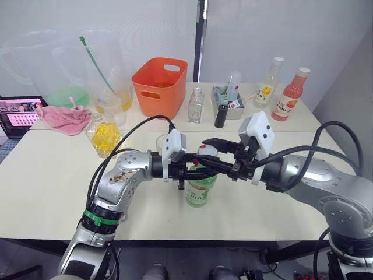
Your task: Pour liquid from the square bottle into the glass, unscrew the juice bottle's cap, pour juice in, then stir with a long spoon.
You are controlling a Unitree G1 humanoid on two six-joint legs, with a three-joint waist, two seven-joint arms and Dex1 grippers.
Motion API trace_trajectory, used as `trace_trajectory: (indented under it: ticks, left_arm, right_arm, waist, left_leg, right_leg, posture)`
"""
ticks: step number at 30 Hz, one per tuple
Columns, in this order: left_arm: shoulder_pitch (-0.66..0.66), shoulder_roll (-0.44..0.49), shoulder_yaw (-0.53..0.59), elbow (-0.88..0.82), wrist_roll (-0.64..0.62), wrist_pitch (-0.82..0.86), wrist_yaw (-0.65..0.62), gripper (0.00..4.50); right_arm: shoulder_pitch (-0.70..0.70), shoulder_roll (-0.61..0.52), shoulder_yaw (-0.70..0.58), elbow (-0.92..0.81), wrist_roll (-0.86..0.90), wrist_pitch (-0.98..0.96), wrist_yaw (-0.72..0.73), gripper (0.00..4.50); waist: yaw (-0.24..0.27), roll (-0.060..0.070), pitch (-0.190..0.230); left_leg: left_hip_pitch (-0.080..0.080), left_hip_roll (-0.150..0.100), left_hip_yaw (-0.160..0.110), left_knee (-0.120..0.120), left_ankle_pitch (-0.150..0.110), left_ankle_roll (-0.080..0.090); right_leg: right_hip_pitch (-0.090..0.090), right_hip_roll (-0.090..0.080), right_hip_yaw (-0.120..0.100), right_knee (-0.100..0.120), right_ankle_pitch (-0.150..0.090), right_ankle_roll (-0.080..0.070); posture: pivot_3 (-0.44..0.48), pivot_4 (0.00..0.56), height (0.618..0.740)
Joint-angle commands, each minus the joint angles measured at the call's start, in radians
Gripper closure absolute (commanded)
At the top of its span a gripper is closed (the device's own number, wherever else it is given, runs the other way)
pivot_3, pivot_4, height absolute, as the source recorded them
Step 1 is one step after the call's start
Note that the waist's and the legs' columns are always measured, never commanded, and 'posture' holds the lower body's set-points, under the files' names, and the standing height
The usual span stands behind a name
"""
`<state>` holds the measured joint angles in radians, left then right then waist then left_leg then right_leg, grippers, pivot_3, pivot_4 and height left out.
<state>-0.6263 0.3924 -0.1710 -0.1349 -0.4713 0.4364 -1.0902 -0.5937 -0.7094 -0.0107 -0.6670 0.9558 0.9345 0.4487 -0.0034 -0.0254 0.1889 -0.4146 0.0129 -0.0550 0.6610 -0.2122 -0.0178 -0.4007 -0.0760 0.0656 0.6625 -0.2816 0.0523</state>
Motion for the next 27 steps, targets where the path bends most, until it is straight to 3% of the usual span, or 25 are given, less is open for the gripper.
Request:
trace_trajectory:
  ticks: [1, 8, 14, 19, 21, 26, 27]
  left_arm:
    - [0.027, 0.01, 0.008, -0.024, 0.003, 0.011, 0.029, 3.11]
    - [0.062, 0.031, 0.024, -0.088, -0.01, 0.036, 0.067, 3.11]
    - [0.064, 0.042, 0.029, -0.108, -0.012, 0.048, 0.085, 3.11]
    - [0.076, 0.046, 0.032, -0.129, -0.018, 0.06, 0.103, 3.11]
    - [0.081, 0.048, 0.033, -0.136, -0.023, 0.069, 0.106, 3.11]
    - [0.089, 0.06, 0.028, -0.15, -0.036, 0.083, 0.1, 3.11]
    - [0.087, 0.06, 0.027, -0.147, -0.037, 0.083, 0.099, 3.11]
  right_arm:
    - [-0.029, -0.047, 0.088, 0.082, -0.104, -0.154, 0.293, 2.81]
    - [-0.204, -0.005, 0.267, 0.466, -0.358, -0.542, 0.815, 2.81]
    - [-0.365, 0.089, 0.309, 0.771, -0.461, -0.739, 1.079, 2.81]
    - [-0.459, 0.119, 0.297, 0.882, -0.445, -0.693, 1.165, 2.81]
    - [-0.467, 0.122, 0.284, 0.881, -0.435, -0.669, 1.166, 1.77]
    - [-0.457, 0.117, 0.22, 0.814, -0.418, -0.652, 1.119, 0.16]
    - [-0.445, 0.101, 0.202, 0.79, -0.41, -0.635, 1.109, 0.16]
  waist:
    - [-0.002, 0.0, 0.0]
    - [-0.015, 0.0, 0.0]
    - [-0.017, 0.0, 0.0]
    - [-0.019, 0.0, 0.0]
    - [-0.018, 0.0, 0.0]
    - [-0.017, 0.0, 0.0]
    - [-0.016, 0.0, 0.0]
  left_leg:
    - [0.0, 0.0, 0.0, 0.0, 0.0, 0.0]
    - [0.011, 0.002, 0.0, -0.001, -0.001, 0.001]
    - [0.011, 0.002, 0.0, -0.001, -0.001, 0.001]
    - [0.012, 0.003, 0.0, -0.001, -0.001, 0.001]
    - [0.012, 0.002, 0.0, -0.001, -0.001, 0.001]
    - [0.01, 0.002, 0.0, -0.001, -0.001, 0.001]
    - [0.008, 0.002, 0.0, -0.001, -0.001, 0.001]
  right_leg:
    - [0.0, 0.0, 0.0, 0.0, 0.0, 0.0]
    - [0.011, 0.002, 0.0, -0.006, 0.0, 0.0]
    - [0.011, 0.002, 0.0, -0.005, 0.0, 0.0]
    - [0.011, 0.002, 0.0, -0.004, 0.0, 0.0]
    - [0.011, 0.002, 0.0, -0.003, 0.0, 0.0]
    - [0.008, 0.001, 0.0, 0.0, 0.0, 0.0]
    - [0.006, 0.001, 0.0, 0.0, 0.0, 0.0]
  posture:
    - [0.0, 0.15, 0.74]
    - [0.0, 0.15, 0.74]
    - [0.0, 0.15, 0.74]
    - [0.0, 0.15, 0.74]
    - [0.0, 0.15, 0.74]
    - [0.0, 0.15, 0.74]
    - [0.0, 0.15, 0.74]
